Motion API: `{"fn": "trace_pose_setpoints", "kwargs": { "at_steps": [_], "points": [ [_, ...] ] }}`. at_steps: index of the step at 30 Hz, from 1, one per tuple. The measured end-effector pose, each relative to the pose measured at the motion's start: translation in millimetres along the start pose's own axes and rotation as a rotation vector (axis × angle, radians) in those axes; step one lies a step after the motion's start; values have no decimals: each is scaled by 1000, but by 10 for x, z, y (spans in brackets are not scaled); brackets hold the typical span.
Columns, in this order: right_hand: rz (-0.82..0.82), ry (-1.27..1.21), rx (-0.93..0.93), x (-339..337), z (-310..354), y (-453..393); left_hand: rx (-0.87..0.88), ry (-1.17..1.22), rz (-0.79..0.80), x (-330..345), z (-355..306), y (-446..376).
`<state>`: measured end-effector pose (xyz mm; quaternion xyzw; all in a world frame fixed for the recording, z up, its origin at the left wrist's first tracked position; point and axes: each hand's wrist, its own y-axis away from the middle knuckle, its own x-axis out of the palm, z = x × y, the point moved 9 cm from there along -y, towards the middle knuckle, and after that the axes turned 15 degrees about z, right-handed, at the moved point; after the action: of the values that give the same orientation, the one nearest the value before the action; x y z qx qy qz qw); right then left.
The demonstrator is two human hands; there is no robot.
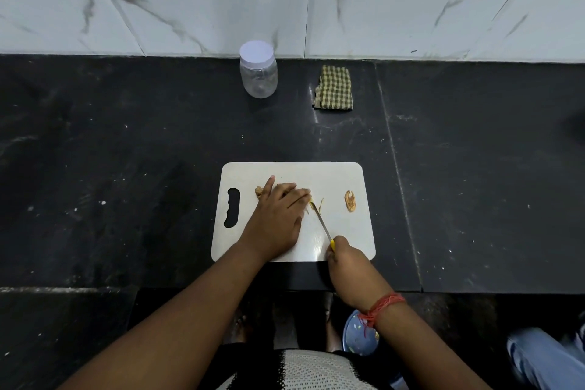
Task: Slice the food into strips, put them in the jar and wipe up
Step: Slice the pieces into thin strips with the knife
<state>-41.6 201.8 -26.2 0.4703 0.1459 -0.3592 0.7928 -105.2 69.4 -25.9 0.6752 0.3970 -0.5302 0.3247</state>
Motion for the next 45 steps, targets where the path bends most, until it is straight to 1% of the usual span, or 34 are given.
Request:
{"fn": "trace_pose_setpoints", "kwargs": {
  "at_steps": [8,13,16,19,25,26,27,28,29,30,31,33,35,38,40,42,45],
  "points": [
    [14,45,7,4,-20,-40,25,31,-18,-47,-12,13],
    [86,63,54,29,-38,-44,27,23,-34,-42,-12,15],
    [138,86,78,34,-13,-48,20,-11,-7,-30,-21,6],
    [191,48,147,79,-62,-27,20,-46,12,-25,-40,6],
    [191,1,142,146,-203,73,23,-59,18,-8,-44,10],
    [210,-37,131,156,-220,93,27,-59,15,-8,-48,14],
    [246,-127,105,186,-225,116,30,-60,10,-10,-54,16],
    [303,-292,69,242,-202,172,32,-62,4,-15,-58,21],
    [354,-519,41,297,-166,240,34,-68,0,-22,-63,23],
    [371,-696,30,322,-139,299,33,-79,0,-27,-69,23],
    [367,-816,25,330,-134,338,29,-90,2,-33,-74,23],
    [342,-872,33,337,-144,371,18,-104,2,-56,-85,21],
    [289,-758,32,311,-190,325,4,-98,-7,-86,-85,16],
    [177,-370,17,166,-219,233,-21,-84,-31,-131,-80,10],
    [121,-189,0,121,-213,192,-16,-81,-57,-155,-106,17],
    [87,-80,-18,111,-171,180,11,-74,-71,-155,-163,26],
    [75,-53,-19,145,-140,168,-1,-58,-48,-115,-210,25]
  ]
}}
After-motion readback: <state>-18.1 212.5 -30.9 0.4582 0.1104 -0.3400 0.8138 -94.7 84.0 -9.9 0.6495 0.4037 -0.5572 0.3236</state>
